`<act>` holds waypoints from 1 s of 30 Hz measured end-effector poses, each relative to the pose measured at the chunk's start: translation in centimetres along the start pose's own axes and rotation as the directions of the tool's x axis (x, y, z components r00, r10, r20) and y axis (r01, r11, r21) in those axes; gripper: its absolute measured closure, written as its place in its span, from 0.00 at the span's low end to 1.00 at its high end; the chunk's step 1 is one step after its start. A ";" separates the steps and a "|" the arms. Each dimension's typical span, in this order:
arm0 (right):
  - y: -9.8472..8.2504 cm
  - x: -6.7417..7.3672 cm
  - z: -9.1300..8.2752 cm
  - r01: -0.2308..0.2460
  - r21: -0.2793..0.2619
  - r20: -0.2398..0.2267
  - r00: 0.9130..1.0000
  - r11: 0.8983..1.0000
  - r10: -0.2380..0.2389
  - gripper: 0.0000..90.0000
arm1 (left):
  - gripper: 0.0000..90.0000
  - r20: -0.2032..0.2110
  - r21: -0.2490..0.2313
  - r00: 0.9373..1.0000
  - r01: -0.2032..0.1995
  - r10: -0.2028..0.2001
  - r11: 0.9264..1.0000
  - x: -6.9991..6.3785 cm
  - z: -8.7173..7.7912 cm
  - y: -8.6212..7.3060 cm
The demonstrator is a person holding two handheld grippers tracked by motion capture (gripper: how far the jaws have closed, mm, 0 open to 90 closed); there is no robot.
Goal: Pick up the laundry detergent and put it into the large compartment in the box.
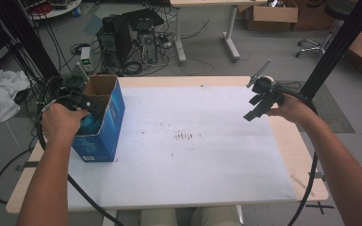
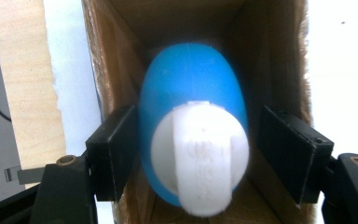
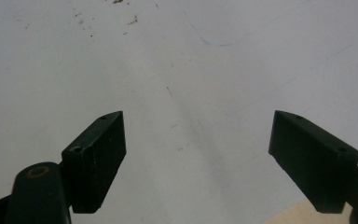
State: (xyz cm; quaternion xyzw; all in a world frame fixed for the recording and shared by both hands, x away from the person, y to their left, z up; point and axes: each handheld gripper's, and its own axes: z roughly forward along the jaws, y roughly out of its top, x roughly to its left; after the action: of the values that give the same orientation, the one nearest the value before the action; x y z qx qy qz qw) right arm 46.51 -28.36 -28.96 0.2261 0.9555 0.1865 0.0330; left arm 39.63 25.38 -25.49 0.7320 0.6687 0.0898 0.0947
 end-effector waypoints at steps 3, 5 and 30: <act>0.0 0.0 -0.1 0.003 -0.003 0.001 1.000 1.000 -0.003 0.21 | 0.34 -0.007 -0.009 1.000 -0.005 0.005 1.000 0.0 -0.7 0.0; 0.0 0.1 -0.2 0.001 -0.003 0.003 1.000 1.000 -0.001 0.21 | 0.34 -0.009 -0.019 1.000 -0.005 0.004 1.000 -0.1 -1.0 0.1; 0.1 0.6 -0.8 0.003 -0.004 0.014 1.000 1.000 -0.003 0.21 | 0.33 -0.007 -0.090 0.986 -0.169 0.169 0.981 -4.1 -7.3 2.3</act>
State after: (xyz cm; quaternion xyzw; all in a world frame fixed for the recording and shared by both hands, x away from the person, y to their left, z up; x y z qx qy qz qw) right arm 45.90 -28.28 -28.13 0.2258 0.9553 0.1867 0.0402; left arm 39.58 21.20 -17.86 0.7811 0.5994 0.1274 0.1199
